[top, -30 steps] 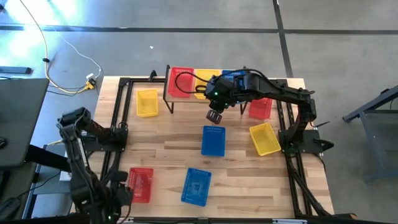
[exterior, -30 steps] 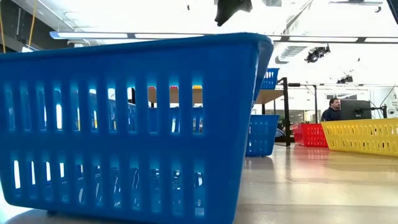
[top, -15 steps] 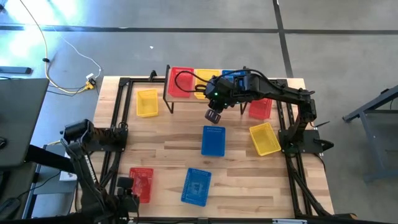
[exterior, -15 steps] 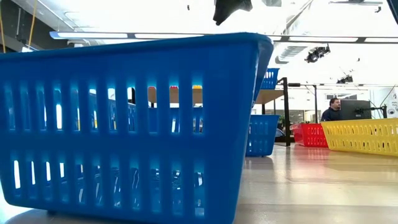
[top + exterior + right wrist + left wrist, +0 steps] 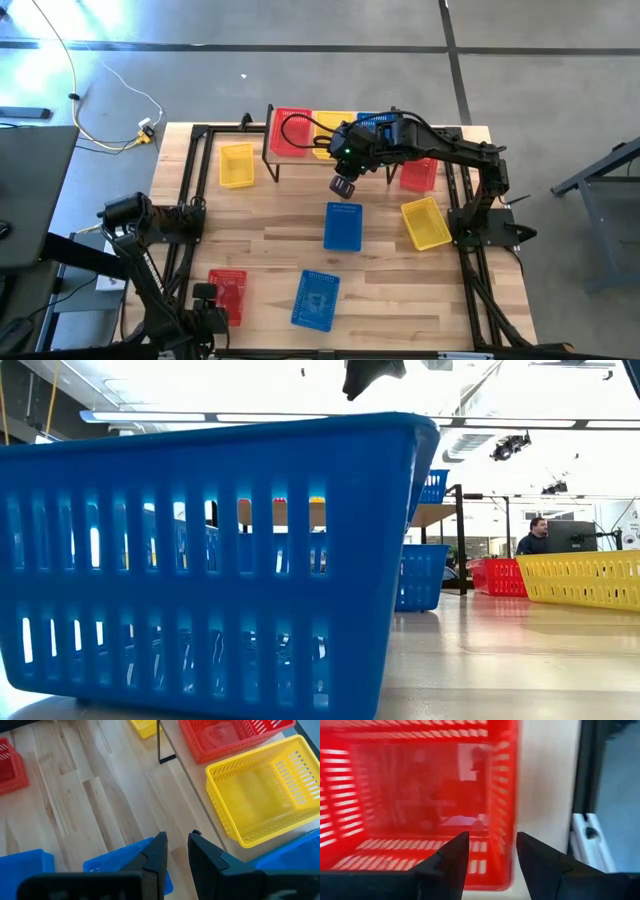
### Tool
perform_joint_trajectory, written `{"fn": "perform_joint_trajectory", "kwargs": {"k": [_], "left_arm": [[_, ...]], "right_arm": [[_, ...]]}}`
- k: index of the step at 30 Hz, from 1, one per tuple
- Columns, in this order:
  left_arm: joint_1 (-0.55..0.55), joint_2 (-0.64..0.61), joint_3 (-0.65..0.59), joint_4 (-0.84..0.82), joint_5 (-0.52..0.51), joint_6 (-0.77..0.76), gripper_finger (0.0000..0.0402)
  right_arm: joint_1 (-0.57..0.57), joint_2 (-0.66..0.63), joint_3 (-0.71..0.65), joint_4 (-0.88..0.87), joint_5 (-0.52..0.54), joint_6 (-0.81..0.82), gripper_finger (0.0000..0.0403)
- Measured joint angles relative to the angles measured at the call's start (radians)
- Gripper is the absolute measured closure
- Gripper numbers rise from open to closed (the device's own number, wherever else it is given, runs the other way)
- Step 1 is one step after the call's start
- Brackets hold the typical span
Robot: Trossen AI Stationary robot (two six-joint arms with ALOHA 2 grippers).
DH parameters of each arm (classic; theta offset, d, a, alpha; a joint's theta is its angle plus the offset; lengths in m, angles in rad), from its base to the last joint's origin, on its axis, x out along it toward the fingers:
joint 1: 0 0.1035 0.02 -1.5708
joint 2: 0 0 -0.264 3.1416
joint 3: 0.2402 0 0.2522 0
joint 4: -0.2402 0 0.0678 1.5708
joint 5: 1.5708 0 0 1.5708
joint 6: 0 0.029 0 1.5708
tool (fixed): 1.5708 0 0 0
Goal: Stack baskets on shelf by color
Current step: Stack the bottom red basket on top of the red basket on the shelf
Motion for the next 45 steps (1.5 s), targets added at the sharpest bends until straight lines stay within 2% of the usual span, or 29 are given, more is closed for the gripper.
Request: {"fn": "perform_joint_trajectory", "kwargs": {"k": [4,7,10,14,16,26,34,45], "left_arm": [[-0.002,0.000,-0.033,0.088,0.020,-0.001,0.0248],[0.003,0.000,-0.050,0.115,0.020,-0.023,0.0267],[0.008,0.000,-0.057,0.117,0.020,-0.033,0.0305],[0.023,0.000,-0.058,0.117,0.024,-0.033,0.0377],[0.030,-0.002,-0.058,0.114,0.022,-0.033,0.0393],[0.082,-0.057,-0.058,0.063,0.012,0.050,0.0399],[0.171,-0.227,-0.058,-0.041,-0.050,0.138,0.0400],[0.372,-0.457,-0.057,-0.228,-0.154,0.335,0.0401]], "right_arm": [[0.000,0.000,0.000,-0.004,0.000,0.000,0.0338],[0.000,0.000,0.000,-0.008,0.000,0.000,0.0338],[0.000,0.000,0.000,-0.008,0.000,0.000,0.0338],[0.000,0.000,0.000,-0.008,-0.001,0.000,0.0338],[0.001,0.000,0.000,-0.008,-0.008,0.002,0.0338],[0.022,0.000,0.000,-0.010,-0.097,0.079,0.0340],[0.089,0.000,0.000,-0.016,-0.094,0.144,0.0353],[0.163,0.000,0.000,-0.015,-0.059,0.236,0.0364]]}}
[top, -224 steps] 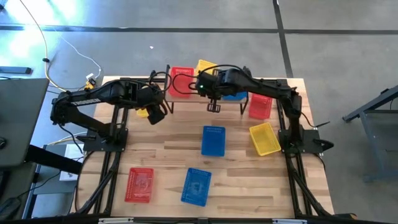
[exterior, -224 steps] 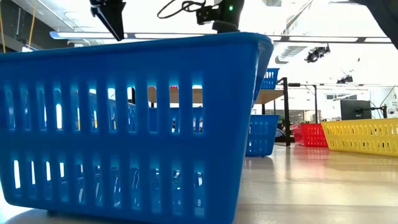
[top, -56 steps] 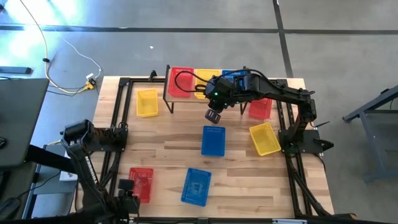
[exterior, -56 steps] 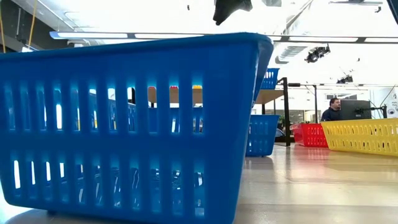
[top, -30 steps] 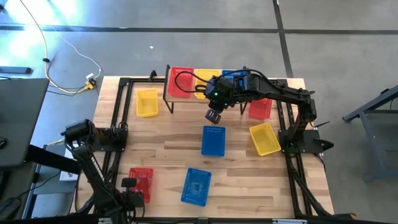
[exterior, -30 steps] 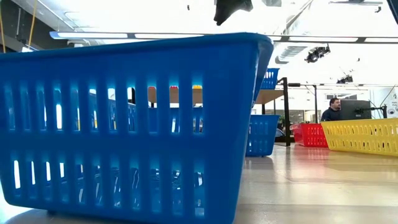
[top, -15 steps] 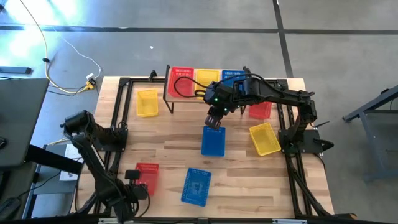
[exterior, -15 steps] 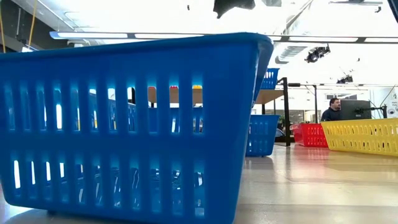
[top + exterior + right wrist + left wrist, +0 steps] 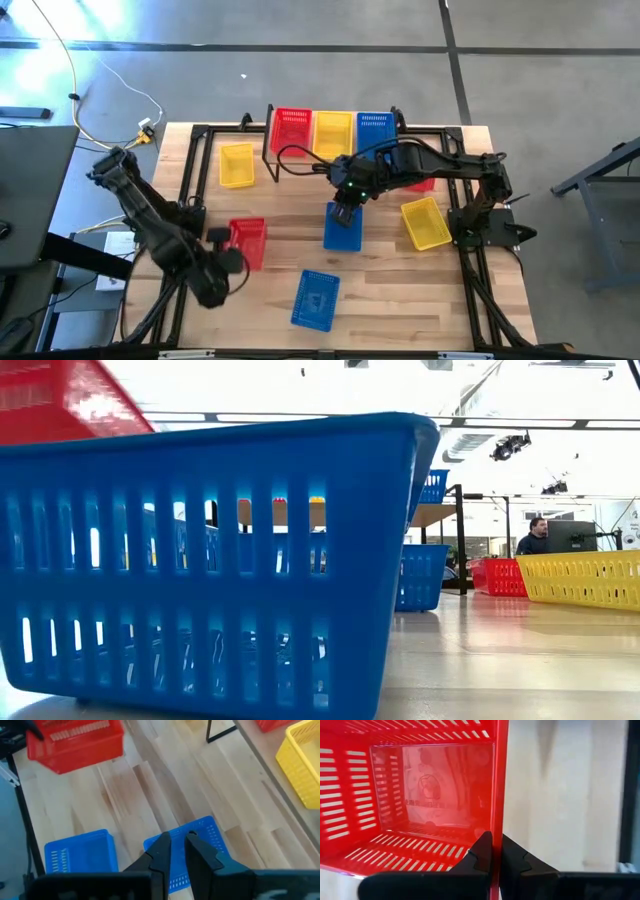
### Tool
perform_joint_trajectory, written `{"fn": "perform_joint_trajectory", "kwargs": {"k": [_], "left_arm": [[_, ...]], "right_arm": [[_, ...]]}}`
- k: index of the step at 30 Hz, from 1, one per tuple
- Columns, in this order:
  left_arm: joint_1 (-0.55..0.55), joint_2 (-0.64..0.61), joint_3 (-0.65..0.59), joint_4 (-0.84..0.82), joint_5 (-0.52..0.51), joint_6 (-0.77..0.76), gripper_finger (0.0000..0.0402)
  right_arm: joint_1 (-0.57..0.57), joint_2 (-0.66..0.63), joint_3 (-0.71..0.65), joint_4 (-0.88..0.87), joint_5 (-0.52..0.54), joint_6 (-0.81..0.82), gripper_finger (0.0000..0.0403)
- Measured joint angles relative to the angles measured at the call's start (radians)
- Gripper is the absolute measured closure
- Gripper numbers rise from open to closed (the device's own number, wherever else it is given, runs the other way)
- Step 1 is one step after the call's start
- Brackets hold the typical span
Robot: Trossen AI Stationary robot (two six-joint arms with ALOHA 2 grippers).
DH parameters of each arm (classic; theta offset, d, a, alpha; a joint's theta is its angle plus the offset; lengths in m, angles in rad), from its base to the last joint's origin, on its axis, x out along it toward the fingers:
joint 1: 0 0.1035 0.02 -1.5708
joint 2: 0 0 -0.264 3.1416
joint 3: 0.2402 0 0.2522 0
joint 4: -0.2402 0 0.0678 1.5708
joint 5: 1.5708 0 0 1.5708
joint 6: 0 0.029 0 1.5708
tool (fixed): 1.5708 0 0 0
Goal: Stack baskets on shelf by color
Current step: Stack the bottom red basket on top of the red basket on the shelf
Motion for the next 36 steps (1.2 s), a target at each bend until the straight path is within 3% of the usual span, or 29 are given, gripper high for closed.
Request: {"fn": "perform_joint_trajectory", "kwargs": {"k": [14,23,36], "left_arm": [[0.316,-0.120,0.006,-0.078,-0.093,0.406,0.0401],[0.524,-0.120,0.152,-0.116,-0.096,0.688,0.0401],[0.942,-0.104,0.296,-0.051,-0.084,1.112,0.0401]], "right_arm": [[-0.029,0.000,0.000,-0.003,0.021,0.040,0.0364],[-0.122,0.000,0.000,-0.014,0.021,0.037,0.0364],[-0.229,0.000,0.000,-0.015,0.020,-0.003,0.0364]]}}
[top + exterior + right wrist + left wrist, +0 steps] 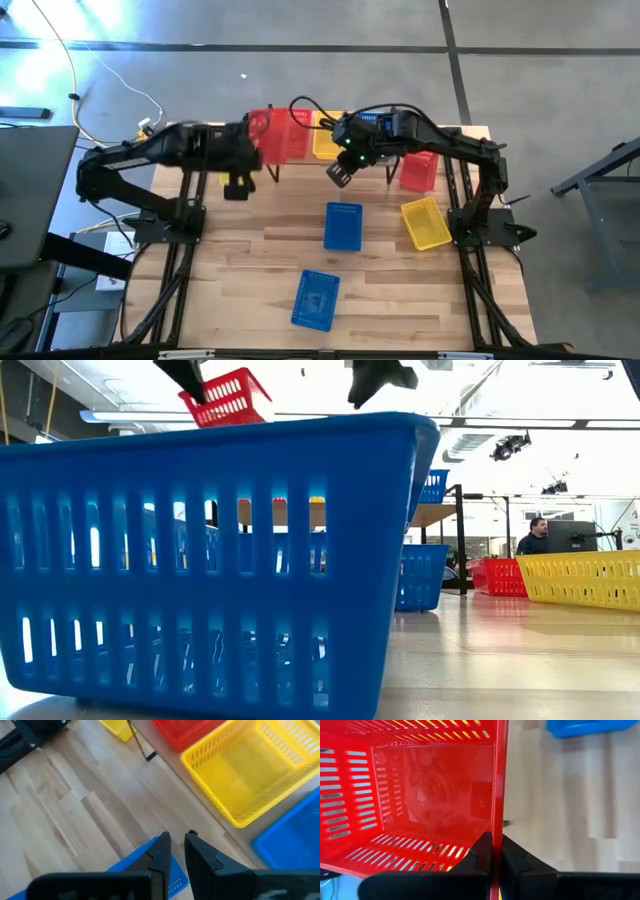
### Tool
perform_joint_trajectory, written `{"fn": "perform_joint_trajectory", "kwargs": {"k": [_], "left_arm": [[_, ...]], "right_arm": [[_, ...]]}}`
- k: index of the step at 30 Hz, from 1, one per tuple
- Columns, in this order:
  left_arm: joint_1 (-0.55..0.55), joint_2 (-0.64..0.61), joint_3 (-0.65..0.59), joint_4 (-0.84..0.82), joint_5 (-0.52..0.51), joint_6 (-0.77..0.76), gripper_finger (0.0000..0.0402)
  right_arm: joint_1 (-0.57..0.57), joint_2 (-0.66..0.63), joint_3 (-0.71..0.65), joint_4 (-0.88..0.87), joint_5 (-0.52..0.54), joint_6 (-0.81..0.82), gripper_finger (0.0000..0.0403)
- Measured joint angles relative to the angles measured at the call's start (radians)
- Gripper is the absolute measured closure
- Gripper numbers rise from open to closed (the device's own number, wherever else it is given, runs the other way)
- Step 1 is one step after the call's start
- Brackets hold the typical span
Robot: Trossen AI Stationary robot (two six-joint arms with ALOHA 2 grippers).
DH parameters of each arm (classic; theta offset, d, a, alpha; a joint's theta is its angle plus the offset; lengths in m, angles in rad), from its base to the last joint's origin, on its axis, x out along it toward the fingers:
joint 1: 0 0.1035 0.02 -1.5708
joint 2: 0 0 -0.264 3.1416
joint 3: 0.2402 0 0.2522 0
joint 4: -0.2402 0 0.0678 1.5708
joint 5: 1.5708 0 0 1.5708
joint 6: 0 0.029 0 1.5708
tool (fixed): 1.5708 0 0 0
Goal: Stack baskets on shelf by color
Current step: Stack the bottom red basket on top of the red basket on the shelf
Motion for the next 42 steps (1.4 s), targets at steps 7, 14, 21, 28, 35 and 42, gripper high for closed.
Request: {"fn": "perform_joint_trajectory", "kwargs": {"k": [7,14,21,28,35,42], "left_arm": [[0.156,0.078,0.068,0.054,0.064,0.151,0.0401],[0.235,0.196,0.152,0.053,0.072,0.177,0.0401],[0.269,0.292,0.215,0.048,0.136,0.171,0.0401],[0.269,0.335,0.235,0.039,0.144,0.177,0.0401],[0.269,0.347,0.235,0.002,0.160,0.173,0.0401],[0.269,0.355,0.235,-0.005,0.198,0.171,0.0401]], "right_arm": [[-0.041,0.000,0.000,-0.007,0.000,-0.006,0.0364],[-0.056,0.001,0.000,-0.007,0.011,-0.025,0.0364],[-0.055,0.003,0.000,-0.007,0.039,-0.029,0.0364],[-0.055,0.003,0.000,-0.007,0.039,-0.024,0.0364],[-0.055,0.003,0.000,-0.007,0.039,-0.002,0.0364],[-0.055,0.003,0.000,-0.007,0.039,-0.003,0.0364]]}}
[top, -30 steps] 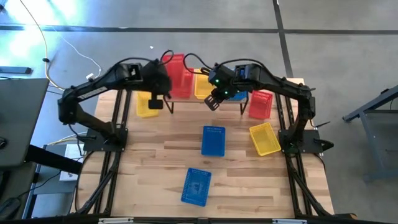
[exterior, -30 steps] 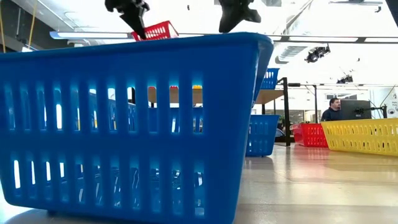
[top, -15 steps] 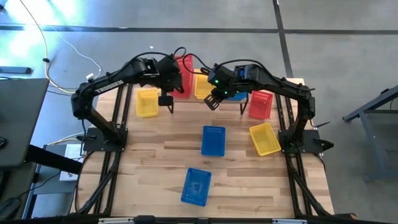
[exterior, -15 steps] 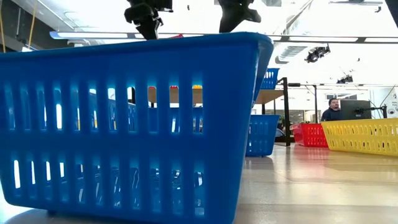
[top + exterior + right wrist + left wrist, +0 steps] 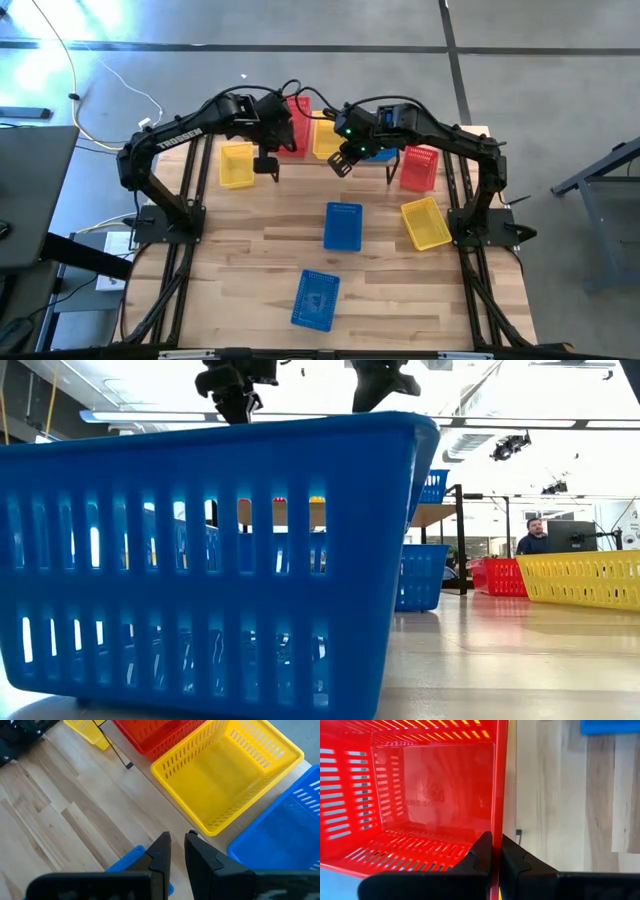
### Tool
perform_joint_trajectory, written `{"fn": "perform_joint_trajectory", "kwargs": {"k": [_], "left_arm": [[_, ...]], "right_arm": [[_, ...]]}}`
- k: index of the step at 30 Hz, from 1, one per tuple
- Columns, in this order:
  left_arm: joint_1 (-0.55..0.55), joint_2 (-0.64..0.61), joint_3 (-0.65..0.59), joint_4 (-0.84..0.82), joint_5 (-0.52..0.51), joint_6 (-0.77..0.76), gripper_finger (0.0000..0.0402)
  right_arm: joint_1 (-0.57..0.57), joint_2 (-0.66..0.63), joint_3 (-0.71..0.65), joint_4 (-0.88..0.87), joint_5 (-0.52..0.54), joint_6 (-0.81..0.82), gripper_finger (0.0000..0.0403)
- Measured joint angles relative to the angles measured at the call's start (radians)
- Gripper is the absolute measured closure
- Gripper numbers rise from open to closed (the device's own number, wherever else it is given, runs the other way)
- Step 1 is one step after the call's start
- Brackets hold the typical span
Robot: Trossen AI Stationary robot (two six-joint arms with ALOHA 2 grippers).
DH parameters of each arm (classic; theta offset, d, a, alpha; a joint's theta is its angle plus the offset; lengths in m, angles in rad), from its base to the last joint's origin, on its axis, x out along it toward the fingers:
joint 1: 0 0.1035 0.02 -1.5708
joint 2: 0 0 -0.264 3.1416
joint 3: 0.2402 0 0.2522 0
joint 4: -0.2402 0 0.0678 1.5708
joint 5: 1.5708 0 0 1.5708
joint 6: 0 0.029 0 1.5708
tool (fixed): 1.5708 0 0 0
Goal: Stack baskets on shelf by color
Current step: Stack the bottom red basket on top of the red basket on the shelf
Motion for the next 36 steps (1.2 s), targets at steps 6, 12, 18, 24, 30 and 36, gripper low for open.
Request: {"fn": "perform_joint_trajectory", "kwargs": {"k": [6,12,18,24,30,36], "left_arm": [[0.000,0.026,0.000,-0.016,-0.020,0.007,0.0401],[0.000,0.046,0.000,-0.018,-0.054,0.008,0.0401],[0.000,0.047,0.000,-0.018,-0.082,0.007,0.0401],[-0.001,0.047,0.000,-0.018,-0.112,0.007,0.0397],[-0.001,0.047,0.000,-0.017,-0.110,0.007,0.0358],[-0.001,0.047,0.000,-0.016,-0.109,0.000,0.0307]], "right_arm": [[0.000,0.000,0.000,-0.001,0.000,-0.002,0.0363],[0.001,0.000,0.000,-0.002,-0.001,-0.024,0.0363],[0.001,0.000,0.000,-0.001,-0.004,-0.029,0.0363],[0.001,0.000,0.000,-0.001,-0.005,-0.047,0.0363],[0.001,0.000,0.000,-0.001,-0.005,-0.047,0.0363],[0.001,0.000,0.000,-0.002,-0.006,-0.044,0.0363]]}}
